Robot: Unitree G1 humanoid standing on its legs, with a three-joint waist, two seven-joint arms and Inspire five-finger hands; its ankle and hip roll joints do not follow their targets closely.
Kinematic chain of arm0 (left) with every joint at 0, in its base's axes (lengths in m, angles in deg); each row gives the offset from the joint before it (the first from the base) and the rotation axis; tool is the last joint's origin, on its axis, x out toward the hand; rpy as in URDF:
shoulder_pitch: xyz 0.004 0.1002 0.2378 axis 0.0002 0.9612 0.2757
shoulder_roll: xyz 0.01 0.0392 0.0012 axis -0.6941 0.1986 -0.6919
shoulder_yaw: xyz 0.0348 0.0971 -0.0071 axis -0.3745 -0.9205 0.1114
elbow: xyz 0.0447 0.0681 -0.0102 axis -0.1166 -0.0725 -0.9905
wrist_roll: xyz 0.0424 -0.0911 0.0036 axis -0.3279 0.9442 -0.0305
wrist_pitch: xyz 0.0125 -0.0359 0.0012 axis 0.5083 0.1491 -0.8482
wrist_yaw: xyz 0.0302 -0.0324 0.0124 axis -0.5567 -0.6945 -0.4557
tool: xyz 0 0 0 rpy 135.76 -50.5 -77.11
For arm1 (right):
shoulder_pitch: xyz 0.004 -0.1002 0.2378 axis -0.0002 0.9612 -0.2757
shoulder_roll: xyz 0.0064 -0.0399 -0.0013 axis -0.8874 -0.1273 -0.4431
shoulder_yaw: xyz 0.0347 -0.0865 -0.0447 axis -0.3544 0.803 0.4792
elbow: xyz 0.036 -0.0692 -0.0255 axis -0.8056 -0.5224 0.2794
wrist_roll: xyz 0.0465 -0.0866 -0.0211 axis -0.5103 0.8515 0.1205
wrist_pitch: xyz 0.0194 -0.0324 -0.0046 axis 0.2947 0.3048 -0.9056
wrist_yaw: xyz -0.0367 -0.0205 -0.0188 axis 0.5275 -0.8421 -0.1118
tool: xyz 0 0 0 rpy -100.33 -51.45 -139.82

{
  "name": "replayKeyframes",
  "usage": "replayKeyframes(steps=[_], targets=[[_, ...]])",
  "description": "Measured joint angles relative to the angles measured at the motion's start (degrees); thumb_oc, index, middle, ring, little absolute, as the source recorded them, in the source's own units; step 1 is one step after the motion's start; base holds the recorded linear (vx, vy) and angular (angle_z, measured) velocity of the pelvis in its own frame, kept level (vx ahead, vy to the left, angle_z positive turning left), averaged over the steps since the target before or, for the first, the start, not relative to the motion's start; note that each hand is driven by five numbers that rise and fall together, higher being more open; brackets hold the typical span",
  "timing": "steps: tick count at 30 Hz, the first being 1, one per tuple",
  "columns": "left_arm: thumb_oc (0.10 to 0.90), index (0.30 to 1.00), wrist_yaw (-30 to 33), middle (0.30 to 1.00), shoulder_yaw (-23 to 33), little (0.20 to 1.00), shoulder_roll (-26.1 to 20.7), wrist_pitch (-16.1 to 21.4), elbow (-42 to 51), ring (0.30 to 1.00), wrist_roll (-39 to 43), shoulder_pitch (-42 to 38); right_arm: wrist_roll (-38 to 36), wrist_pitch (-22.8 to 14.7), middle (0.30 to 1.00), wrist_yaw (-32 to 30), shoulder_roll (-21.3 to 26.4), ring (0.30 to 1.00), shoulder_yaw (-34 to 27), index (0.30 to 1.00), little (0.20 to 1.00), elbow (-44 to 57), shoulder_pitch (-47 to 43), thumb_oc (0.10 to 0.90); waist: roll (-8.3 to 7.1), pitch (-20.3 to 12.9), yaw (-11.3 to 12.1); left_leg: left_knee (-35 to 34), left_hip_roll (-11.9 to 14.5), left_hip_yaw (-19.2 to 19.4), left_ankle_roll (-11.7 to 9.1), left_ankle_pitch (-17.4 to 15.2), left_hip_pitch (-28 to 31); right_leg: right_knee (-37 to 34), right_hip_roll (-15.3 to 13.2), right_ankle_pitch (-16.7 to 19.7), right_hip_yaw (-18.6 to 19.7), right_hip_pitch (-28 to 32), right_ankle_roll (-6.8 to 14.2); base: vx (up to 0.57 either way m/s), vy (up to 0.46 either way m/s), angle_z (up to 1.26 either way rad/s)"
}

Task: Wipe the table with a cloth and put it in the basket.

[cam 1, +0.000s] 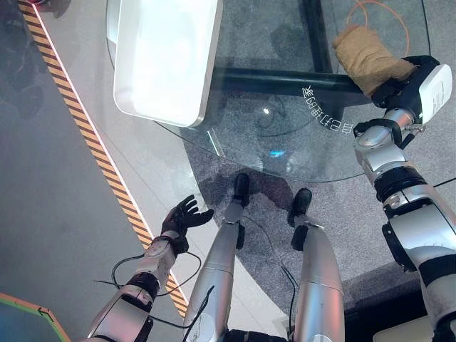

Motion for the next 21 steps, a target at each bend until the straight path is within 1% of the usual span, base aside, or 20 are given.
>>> replayKeyframes(steps=[4, 6, 11, 16, 21], targets=[[0.8, 0.9, 0.0, 0.9, 0.0, 0.9, 0.0, 0.0, 0.0, 0.9, 0.0, 0.0, 0.2, 0.0, 0.3, 2.6, 0.0, 0.3, 0.7, 0.3, 0.2, 0.9, 0.0, 0.1, -0.01, 0.0, -0.6, -0.4, 0.0, 0.0, 0.4, 0.1, 0.0, -0.4, 0.1, 0.3, 0.0, 0.0, 0.1, 0.0, 0.0, 0.0], [0.8, 0.9, 0.0, 0.9, 0.2, 0.9, 0.0, 0.0, -0.2, 0.9, 0.0, 0.0, 0.6, 0.1, 0.3, 4.3, -0.1, 0.3, 2.2, 0.3, 0.2, 2.0, 0.0, 0.1, -0.02, 0.0, -1.3, -0.5, 0.0, 0.0, 0.2, 0.2, 0.0, -0.5, 0.1, 0.4, 0.0, 0.0, 0.1, -0.01, 0.003, -0.02], [0.8, 0.9, -0.2, 0.9, 0.5, 0.9, 0.0, 0.3, -0.1, 0.9, 0.0, 0.0, 3.1, 0.5, 0.3, 8.0, -0.1, 0.3, 4.8, 0.3, 0.2, 6.1, 1.4, 0.1, -0.02, 0.0, -2.1, -0.5, 0.4, 0.2, 0.2, 0.2, 0.1, -0.6, 0.5, 0.6, 0.0, 0.2, 0.0, 0.0, 0.001, -0.02], [0.8, 0.9, -0.1, 0.9, 0.5, 0.9, 0.1, 0.6, -0.1, 0.9, -0.1, 0.0, 5.3, 1.1, 0.3, 10.8, -1.5, 0.3, 7.7, 0.3, 0.2, 11.5, 3.7, 0.1, 0.02, 0.0, -2.6, -0.7, 0.8, 0.3, 0.1, 0.3, 0.5, -0.6, 0.8, 0.8, 0.0, 0.4, -0.3, 0.0, 0.003, -0.01], [0.8, 0.9, 0.2, 0.9, 0.5, 0.9, 0.4, 0.8, -0.2, 0.9, -0.1, 0.0, 6.9, 1.1, 0.3, 13.0, -4.1, 0.3, 8.8, 0.3, 0.2, 12.9, 4.5, 0.1, 0.06, -0.1, -2.6, -1.6, 1.0, 0.3, -0.4, 0.4, 1.2, -0.7, 1.0, 0.7, 0.1, 0.5, -0.7, 0.0, 0.0, 0.0]])
